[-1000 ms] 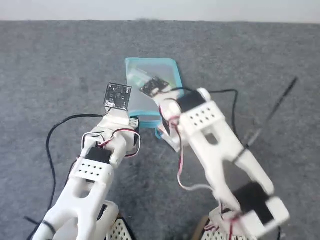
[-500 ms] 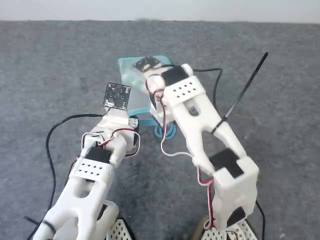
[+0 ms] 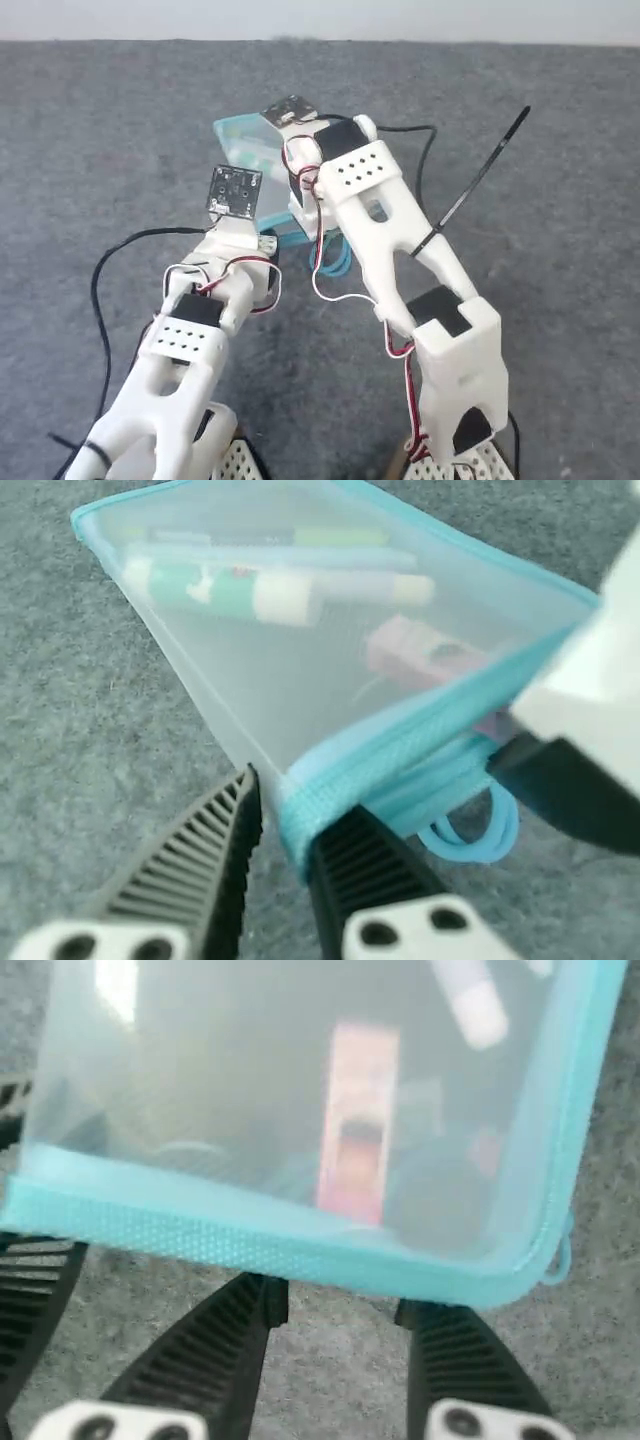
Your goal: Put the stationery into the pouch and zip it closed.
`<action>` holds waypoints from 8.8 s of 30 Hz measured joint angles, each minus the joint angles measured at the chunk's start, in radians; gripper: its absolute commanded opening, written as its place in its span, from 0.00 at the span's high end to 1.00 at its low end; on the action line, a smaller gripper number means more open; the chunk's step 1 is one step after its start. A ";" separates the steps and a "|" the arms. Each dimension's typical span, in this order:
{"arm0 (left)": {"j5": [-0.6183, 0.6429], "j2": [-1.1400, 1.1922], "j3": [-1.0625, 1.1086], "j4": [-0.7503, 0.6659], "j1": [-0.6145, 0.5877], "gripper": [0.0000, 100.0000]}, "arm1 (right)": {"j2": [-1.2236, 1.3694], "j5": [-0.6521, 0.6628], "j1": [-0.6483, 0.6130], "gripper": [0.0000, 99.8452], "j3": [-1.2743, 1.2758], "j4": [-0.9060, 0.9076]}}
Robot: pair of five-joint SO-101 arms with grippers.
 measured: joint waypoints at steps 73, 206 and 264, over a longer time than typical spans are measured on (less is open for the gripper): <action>-0.009 -0.575 0.092 0.344 -0.132 0.99 | -0.962 0.190 -0.046 0.96 1.464 -0.962; -0.066 -0.371 -0.178 0.523 -0.098 0.85 | -0.911 0.368 0.029 0.99 1.208 -0.888; -0.152 -0.543 0.000 0.465 0.091 0.99 | -1.066 0.316 -0.051 0.99 1.226 -0.690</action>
